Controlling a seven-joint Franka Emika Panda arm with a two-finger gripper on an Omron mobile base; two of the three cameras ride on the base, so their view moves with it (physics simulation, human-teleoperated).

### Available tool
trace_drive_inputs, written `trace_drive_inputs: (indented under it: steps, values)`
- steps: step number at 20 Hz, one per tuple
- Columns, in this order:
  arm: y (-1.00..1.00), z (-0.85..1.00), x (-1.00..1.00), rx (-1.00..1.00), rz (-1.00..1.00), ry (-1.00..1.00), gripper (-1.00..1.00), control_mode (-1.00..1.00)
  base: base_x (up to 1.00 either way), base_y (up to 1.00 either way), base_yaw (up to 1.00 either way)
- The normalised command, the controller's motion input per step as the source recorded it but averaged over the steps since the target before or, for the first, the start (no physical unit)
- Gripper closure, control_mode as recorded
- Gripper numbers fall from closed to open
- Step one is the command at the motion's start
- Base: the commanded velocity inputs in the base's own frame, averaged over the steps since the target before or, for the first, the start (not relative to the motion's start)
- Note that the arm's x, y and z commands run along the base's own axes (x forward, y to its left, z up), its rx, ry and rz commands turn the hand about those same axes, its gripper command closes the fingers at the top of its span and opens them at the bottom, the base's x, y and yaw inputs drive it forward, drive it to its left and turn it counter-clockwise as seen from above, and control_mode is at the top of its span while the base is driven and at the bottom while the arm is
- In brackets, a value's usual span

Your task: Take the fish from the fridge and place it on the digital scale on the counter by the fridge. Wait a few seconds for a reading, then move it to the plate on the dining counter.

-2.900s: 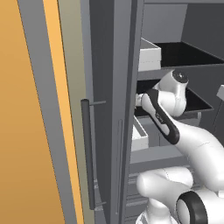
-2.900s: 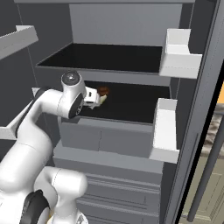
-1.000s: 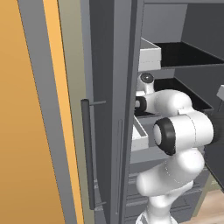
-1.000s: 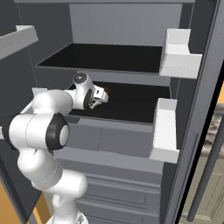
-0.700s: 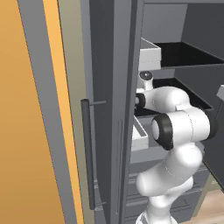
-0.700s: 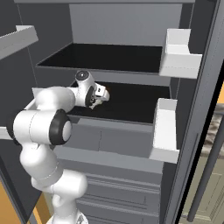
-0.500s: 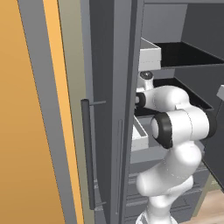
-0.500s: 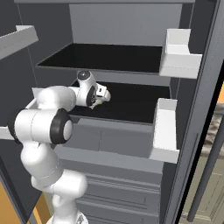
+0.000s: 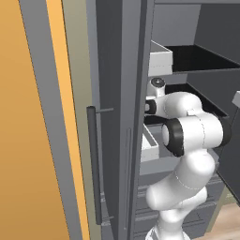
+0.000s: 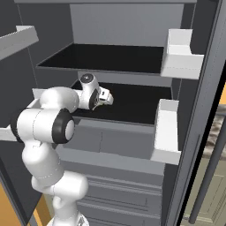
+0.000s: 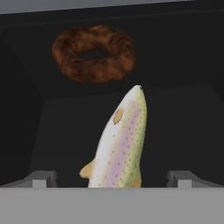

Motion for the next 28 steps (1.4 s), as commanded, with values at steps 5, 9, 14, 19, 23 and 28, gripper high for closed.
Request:
trace_drive_inputs:
  steps: [5,9,14,19,23,28]
  values:
    - [0.0,-0.33,0.02,0.0,0.0,0.0,-1.0,-1.0,0.0,0.0,0.0]
    - [0.0,-0.25,0.07,0.0,0.0,0.0,-1.0,-1.0,0.0,0.0,0.0]
    - [0.0,-0.26,0.19,0.0,0.0,0.0,-1.0,-1.0,0.0,0.0,0.0]
    - [0.0,-0.17,0.0,0.0,0.0,0.01,-1.0,-1.0,0.0,0.0,0.0]
    - [0.0,-0.16,0.0,0.0,0.0,0.02,-1.0,-1.0,0.0,0.0,0.0]
    - [0.0,-0.1,0.0,0.0,0.0,0.02,1.0,-1.0,0.0,0.0,0.0]
